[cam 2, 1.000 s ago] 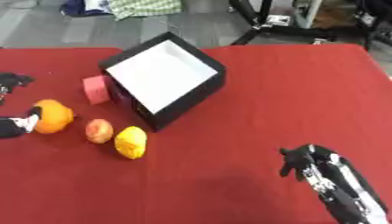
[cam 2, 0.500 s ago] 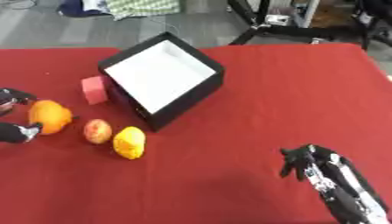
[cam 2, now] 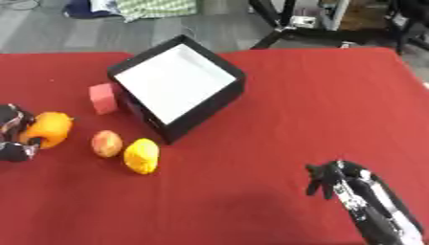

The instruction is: Pick up objects on the table and place them in the box.

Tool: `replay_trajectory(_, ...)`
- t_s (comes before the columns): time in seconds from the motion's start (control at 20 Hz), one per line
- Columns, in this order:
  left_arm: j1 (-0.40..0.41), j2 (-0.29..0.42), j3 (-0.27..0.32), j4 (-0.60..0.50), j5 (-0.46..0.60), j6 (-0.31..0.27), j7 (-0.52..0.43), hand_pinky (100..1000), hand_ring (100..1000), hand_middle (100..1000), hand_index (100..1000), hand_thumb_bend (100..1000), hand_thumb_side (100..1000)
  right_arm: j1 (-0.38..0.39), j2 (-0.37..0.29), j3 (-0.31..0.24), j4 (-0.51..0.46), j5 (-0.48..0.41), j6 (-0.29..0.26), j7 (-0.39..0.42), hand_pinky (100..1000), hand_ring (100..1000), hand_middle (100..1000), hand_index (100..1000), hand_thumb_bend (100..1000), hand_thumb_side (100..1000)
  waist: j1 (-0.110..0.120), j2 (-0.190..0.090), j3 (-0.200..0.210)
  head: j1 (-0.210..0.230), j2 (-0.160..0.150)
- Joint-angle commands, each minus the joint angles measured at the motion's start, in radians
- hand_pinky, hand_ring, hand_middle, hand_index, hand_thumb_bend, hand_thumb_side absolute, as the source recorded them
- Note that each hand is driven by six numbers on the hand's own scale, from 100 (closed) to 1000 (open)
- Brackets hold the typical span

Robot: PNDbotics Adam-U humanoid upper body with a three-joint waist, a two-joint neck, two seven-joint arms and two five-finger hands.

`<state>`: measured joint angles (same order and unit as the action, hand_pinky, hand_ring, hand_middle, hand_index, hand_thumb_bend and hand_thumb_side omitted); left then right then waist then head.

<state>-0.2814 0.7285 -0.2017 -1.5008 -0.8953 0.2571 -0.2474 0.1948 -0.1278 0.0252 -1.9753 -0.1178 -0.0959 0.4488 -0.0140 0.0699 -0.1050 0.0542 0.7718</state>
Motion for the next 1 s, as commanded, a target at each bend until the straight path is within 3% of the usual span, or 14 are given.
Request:
replay_trajectory(0.05, -0.008, 0.024, 0.023, -0.039, 0.048, 0.020, 0.154, 612, 308, 258, 469, 100, 219, 0.000, -0.013, -0.001, -0.025, 0.005, 0.002, -0.004, 899, 472, 270, 570, 100, 602, 0.015, -0.029, 0.001, -0.004, -0.002)
replay_trajectory(0.2, -0.013, 0.032, 0.033, -0.105, 0.107, 0.032, 0.237, 600, 299, 246, 462, 100, 280, 0.002, -0.012, -0.001, -0.025, 0.007, 0.002, -0.006, 899, 472, 270, 570, 100, 606, 0.014, -0.030, 0.002, -0.006, -0.002)
replay_trajectory(0.4, -0.072, 0.052, 0.046, -0.225, 0.208, 0.055, 0.272, 591, 302, 249, 465, 100, 337, 0.008, -0.014, 0.001, -0.025, 0.009, 0.003, -0.007, 899, 472, 270, 570, 100, 612, 0.014, -0.035, 0.003, -0.002, -0.002)
replay_trajectory(0.55, -0.155, 0.065, 0.011, -0.277, 0.257, 0.057, 0.238, 599, 312, 261, 473, 100, 307, 0.010, -0.016, 0.005, -0.025, 0.009, 0.004, -0.004, 899, 472, 270, 570, 100, 615, 0.014, -0.038, -0.001, 0.002, -0.002)
replay_trajectory(0.6, -0.187, 0.065, -0.008, -0.284, 0.260, 0.055, 0.217, 609, 322, 270, 479, 100, 260, 0.011, -0.017, 0.006, -0.025, 0.009, 0.004, -0.003, 899, 472, 269, 569, 100, 628, 0.014, -0.038, -0.002, 0.003, -0.002)
replay_trajectory(0.8, -0.341, 0.021, -0.111, -0.216, 0.213, 0.038, 0.100, 625, 335, 285, 491, 100, 237, 0.009, -0.018, 0.014, -0.024, 0.006, 0.010, 0.001, 898, 471, 269, 569, 100, 650, 0.013, -0.038, -0.012, 0.006, -0.002)
replay_trajectory(1.0, -0.484, -0.090, -0.177, -0.032, 0.118, 0.013, 0.026, 635, 344, 295, 490, 100, 214, 0.003, -0.016, 0.022, -0.024, 0.000, 0.017, 0.006, 898, 471, 269, 569, 100, 657, 0.009, -0.036, -0.023, 0.004, -0.002)
